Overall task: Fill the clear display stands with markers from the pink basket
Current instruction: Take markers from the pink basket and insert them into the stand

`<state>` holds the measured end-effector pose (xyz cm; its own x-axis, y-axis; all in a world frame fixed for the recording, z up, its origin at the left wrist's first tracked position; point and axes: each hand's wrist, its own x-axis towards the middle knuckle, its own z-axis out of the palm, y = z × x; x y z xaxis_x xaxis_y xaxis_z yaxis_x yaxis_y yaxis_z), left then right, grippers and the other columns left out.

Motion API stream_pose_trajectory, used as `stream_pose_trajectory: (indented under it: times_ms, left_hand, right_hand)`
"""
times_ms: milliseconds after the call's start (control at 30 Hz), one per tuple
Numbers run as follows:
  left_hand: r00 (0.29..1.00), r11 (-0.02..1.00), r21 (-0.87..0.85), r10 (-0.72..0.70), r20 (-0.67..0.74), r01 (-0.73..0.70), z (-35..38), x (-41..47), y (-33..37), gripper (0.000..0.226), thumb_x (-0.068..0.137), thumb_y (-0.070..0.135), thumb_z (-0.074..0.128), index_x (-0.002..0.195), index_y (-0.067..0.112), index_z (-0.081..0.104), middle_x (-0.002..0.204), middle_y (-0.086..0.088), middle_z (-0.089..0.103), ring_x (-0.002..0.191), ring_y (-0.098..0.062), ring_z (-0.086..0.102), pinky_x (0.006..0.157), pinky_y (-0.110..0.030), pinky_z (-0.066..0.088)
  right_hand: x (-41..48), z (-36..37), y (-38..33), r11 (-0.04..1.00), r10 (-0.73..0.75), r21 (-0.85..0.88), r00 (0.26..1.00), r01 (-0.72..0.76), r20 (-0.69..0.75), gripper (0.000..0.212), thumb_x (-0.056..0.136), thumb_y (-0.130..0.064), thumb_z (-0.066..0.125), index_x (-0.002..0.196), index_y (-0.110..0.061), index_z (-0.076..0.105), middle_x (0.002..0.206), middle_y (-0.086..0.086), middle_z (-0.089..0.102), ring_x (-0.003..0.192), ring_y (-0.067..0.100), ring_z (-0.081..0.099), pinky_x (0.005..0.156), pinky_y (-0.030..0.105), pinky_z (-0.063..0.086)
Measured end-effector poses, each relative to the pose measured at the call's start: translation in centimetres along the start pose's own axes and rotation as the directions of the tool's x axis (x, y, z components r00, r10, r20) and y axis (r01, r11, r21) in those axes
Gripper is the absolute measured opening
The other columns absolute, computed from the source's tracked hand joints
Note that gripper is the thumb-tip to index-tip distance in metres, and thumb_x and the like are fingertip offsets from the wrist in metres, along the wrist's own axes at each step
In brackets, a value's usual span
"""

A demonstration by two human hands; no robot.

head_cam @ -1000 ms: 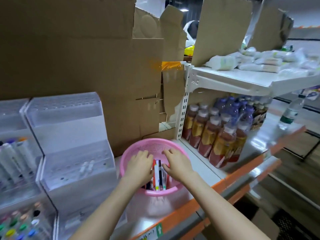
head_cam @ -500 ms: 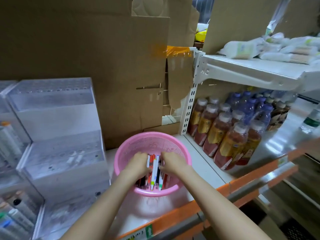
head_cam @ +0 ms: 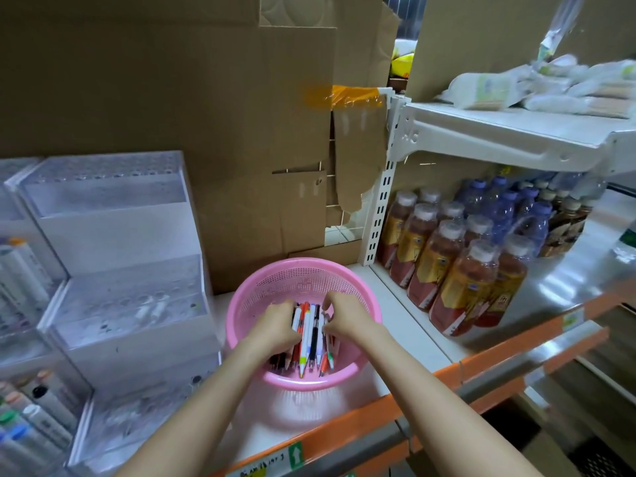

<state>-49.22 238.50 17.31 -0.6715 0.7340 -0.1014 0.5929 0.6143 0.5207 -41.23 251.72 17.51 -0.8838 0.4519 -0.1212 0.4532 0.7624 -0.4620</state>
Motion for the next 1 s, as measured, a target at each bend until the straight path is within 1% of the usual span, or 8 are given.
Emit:
stream_pose_trajectory:
  times_ms: [100,200,367,500,633,800,900,1000]
  left_hand:
    - [0.999,0.999,-0.031,0.045,-0.001,-0.045,-0.24,-0.27,0.4,0.049,0.086,0.017,0.063,0.131,0.018,0.044,0.115,-0.006,0.063,0.099,-0.019,0.062,0.083,-0.031,0.051]
    - [0.998,0.998,-0.007,0.069,-0.01,-0.069,-0.27,-0.39,0.46,0.044,0.087,0.016,0.061,0.129,0.017,0.049,0.117,-0.005,0.064,0.101,-0.019,0.062,0.086,-0.032,0.051]
    - [0.998,0.998,-0.008,0.056,0.0,-0.056,-0.19,-0.28,0.32,0.039,0.087,0.019,0.063,0.123,0.016,0.05,0.112,-0.004,0.064,0.097,-0.017,0.062,0.085,-0.034,0.052]
    - [0.998,0.998,-0.022,0.055,-0.029,-0.056,-0.23,-0.24,0.45,0.037,0.087,0.019,0.062,0.12,0.014,0.047,0.107,-0.005,0.063,0.087,-0.015,0.058,0.074,-0.027,0.048]
    - [0.998,0.998,-0.041,0.052,-0.045,-0.054,-0.1,-0.11,0.31,0.044,0.087,0.017,0.061,0.126,0.012,0.043,0.107,-0.006,0.064,0.092,-0.019,0.062,0.077,-0.03,0.052]
    - [0.985,0.989,-0.117,0.072,-0.158,-0.092,-0.2,0.07,0.09,0.062,0.086,0.011,0.061,0.142,0.019,0.035,0.11,-0.005,0.064,0.089,-0.015,0.063,0.073,-0.027,0.053]
    - [0.966,0.975,-0.157,0.119,-0.229,-0.157,-0.44,-0.28,0.46,0.06,0.085,0.011,0.064,0.139,0.025,0.04,0.101,0.0,0.064,0.08,-0.007,0.06,0.065,-0.018,0.049]
    - [0.933,0.96,-0.181,0.143,-0.331,-0.212,-0.76,-0.53,0.75,0.055,0.085,0.01,0.063,0.133,0.029,0.046,0.096,0.002,0.066,0.078,-0.006,0.06,0.07,-0.028,0.054]
  right_hand:
    - [0.02,-0.03,0.01,1.0,-0.019,0.015,1.0,0.019,0.022,0.035,0.079,-0.007,0.07,0.111,-0.008,0.055,0.106,0.01,0.061,0.088,0.023,0.053,0.061,0.026,0.038]
    - [-0.04,0.01,0.04,1.0,-0.025,0.012,0.997,0.024,0.072,0.046,0.073,-0.013,0.077,0.112,-0.011,0.054,0.108,0.01,0.06,0.098,0.025,0.055,0.07,0.03,0.041]
    - [0.16,-0.01,0.27,0.999,-0.016,0.048,0.997,0.012,0.078,0.051,0.068,-0.01,0.081,0.107,-0.016,0.05,0.105,0.008,0.06,0.097,0.025,0.056,0.07,0.029,0.04]
    - [-0.03,-0.17,0.16,0.998,-0.008,0.062,0.997,0.004,0.071,0.048,0.068,-0.011,0.081,0.097,-0.017,0.044,0.097,0.004,0.054,0.09,0.024,0.053,0.064,0.031,0.038]
    - [-0.07,-0.24,0.15,0.996,-0.024,0.088,0.996,0.017,0.08,0.05,0.07,-0.01,0.078,0.109,-0.016,0.047,0.095,0.003,0.055,0.087,0.021,0.053,0.06,0.028,0.038]
    - [-0.19,-0.6,-0.08,0.984,-0.085,0.16,0.996,0.081,0.018,0.062,0.08,-0.006,0.071,0.133,-0.014,0.041,0.092,0.002,0.055,0.081,0.019,0.056,0.067,0.031,0.049]
    - [-0.39,-0.74,-0.07,0.966,-0.118,0.224,0.992,0.127,-0.054,0.054,0.083,-0.007,0.069,0.131,-0.016,0.047,0.096,0.003,0.058,0.082,0.022,0.061,0.076,0.037,0.055]
    - [-0.62,-0.91,-0.09,0.948,-0.162,0.253,0.978,0.192,-0.133,0.05,0.083,-0.01,0.071,0.128,-0.018,0.052,0.114,-0.005,0.058,0.086,0.015,0.059,0.077,0.032,0.054]
